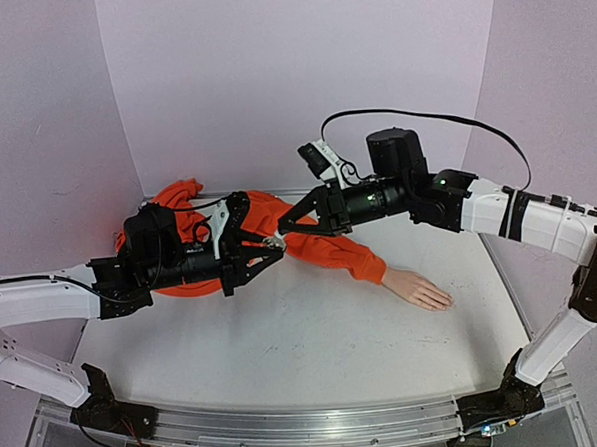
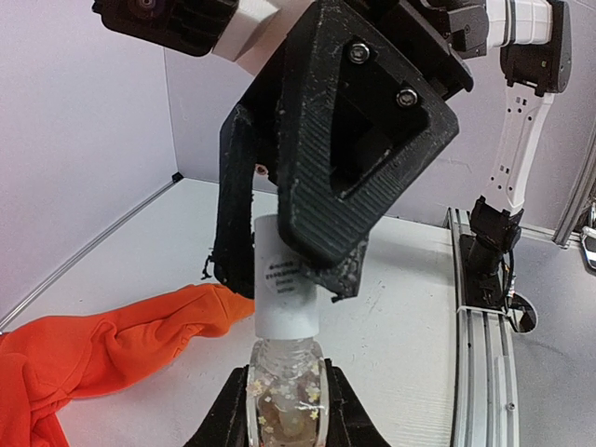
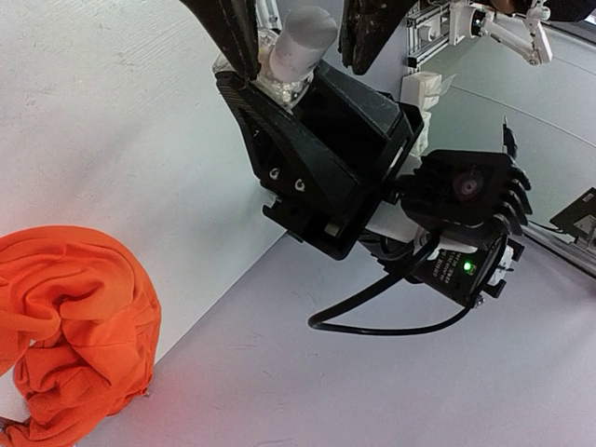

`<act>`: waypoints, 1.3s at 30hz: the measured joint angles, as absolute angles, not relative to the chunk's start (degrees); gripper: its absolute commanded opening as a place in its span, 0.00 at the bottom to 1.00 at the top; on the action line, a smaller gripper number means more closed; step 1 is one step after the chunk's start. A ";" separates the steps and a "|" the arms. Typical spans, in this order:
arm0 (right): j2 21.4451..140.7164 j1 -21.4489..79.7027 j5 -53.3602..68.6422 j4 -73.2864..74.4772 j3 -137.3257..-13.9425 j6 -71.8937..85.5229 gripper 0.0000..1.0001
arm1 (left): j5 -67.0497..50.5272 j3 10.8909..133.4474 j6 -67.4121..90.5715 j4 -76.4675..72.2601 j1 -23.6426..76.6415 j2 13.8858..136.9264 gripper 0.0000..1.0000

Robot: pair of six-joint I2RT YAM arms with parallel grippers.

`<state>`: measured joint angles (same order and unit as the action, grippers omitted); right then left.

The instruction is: Paint the nails

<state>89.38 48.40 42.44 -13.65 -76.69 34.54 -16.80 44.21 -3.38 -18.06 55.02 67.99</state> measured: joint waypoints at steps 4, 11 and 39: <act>89.38 48.40 43.18 -13.74 -76.69 34.44 0.24 | -16.80 44.21 -3.38 -18.06 55.02 67.99 0.00; 89.47 48.18 43.68 -13.96 -76.69 34.15 0.00 | -16.93 44.21 -3.33 -18.22 55.07 67.94 0.00; 75.40 48.25 30.20 -13.39 -71.55 34.48 0.00 | -9.45 40.66 -0.84 -14.90 55.07 64.79 0.00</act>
